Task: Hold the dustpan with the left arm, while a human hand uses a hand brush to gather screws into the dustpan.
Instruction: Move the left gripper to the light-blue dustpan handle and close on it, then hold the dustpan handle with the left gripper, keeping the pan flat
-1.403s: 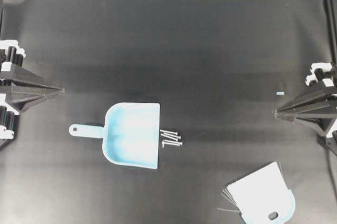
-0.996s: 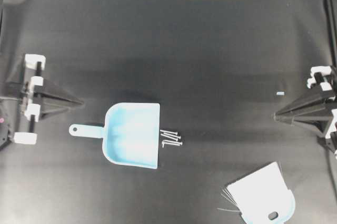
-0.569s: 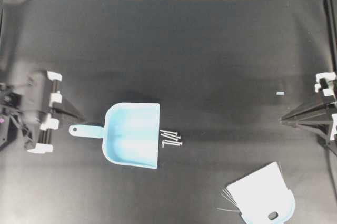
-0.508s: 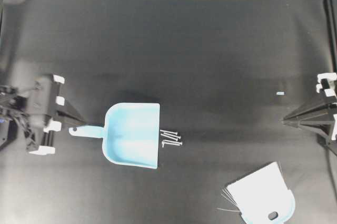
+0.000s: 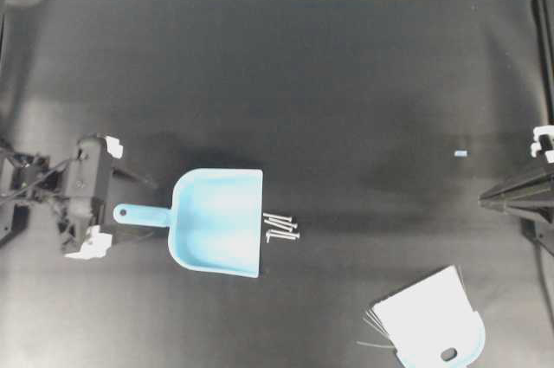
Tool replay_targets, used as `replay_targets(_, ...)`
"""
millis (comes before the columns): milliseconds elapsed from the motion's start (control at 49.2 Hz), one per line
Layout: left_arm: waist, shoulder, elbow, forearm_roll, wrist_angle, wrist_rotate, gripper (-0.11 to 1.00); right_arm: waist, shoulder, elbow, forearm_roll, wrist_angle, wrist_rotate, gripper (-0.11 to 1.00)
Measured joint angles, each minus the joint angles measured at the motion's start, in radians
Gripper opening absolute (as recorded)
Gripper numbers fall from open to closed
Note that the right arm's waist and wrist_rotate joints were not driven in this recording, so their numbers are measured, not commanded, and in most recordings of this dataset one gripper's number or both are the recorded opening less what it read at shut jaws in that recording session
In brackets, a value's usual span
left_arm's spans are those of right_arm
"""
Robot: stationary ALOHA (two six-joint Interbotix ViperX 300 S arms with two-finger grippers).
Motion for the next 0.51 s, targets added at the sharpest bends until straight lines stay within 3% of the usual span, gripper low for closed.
replay_targets(244,0.000,0.101,-0.109,0.000,0.166,-0.005,0.90,0.000,-0.046,0.002,0.000,0.064,0.000,0.00)
replay_targets(508,0.000,0.179,-0.138,-0.002,0.189,-0.009,0.89,0.000,-0.049,0.003,0.000,0.071,0.000,0.00)
